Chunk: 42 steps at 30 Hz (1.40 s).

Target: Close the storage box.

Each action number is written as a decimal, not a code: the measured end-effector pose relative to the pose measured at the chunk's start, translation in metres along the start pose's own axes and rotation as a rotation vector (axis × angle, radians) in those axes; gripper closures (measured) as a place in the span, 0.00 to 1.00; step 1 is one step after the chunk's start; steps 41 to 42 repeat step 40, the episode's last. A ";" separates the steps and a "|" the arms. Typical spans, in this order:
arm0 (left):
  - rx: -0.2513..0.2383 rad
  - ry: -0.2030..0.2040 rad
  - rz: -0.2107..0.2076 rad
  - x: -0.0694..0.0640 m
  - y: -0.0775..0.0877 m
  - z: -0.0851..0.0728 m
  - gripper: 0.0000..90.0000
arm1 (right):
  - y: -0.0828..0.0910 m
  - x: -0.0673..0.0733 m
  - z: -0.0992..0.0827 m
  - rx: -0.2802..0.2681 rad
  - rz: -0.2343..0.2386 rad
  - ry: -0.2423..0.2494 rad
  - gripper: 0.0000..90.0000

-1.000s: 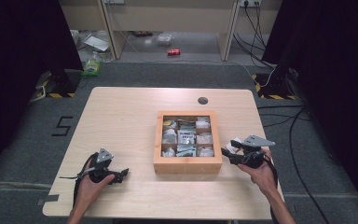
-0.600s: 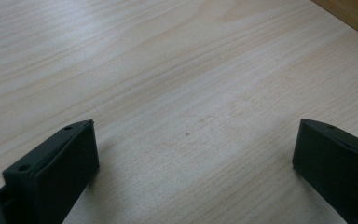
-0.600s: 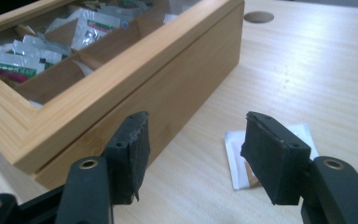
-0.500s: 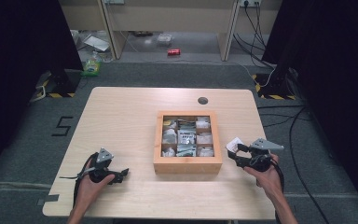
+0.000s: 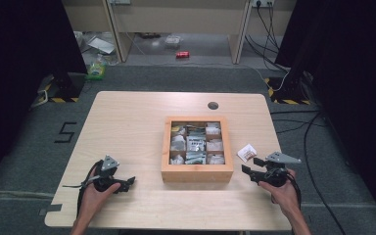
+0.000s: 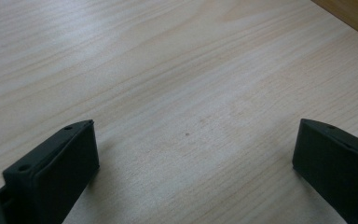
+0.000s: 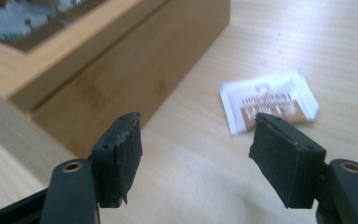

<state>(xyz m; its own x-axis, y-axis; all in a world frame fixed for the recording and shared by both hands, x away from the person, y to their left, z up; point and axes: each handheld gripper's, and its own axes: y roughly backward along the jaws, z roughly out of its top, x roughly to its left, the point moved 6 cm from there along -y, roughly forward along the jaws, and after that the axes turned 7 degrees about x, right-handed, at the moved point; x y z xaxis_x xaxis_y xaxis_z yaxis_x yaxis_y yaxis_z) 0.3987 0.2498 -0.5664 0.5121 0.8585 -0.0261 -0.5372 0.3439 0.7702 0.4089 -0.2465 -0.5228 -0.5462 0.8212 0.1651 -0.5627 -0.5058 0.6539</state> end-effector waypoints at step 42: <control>-0.001 -0.001 0.000 0.000 0.000 0.000 0.00 | -0.003 0.007 -0.044 0.157 -0.117 0.080 0.18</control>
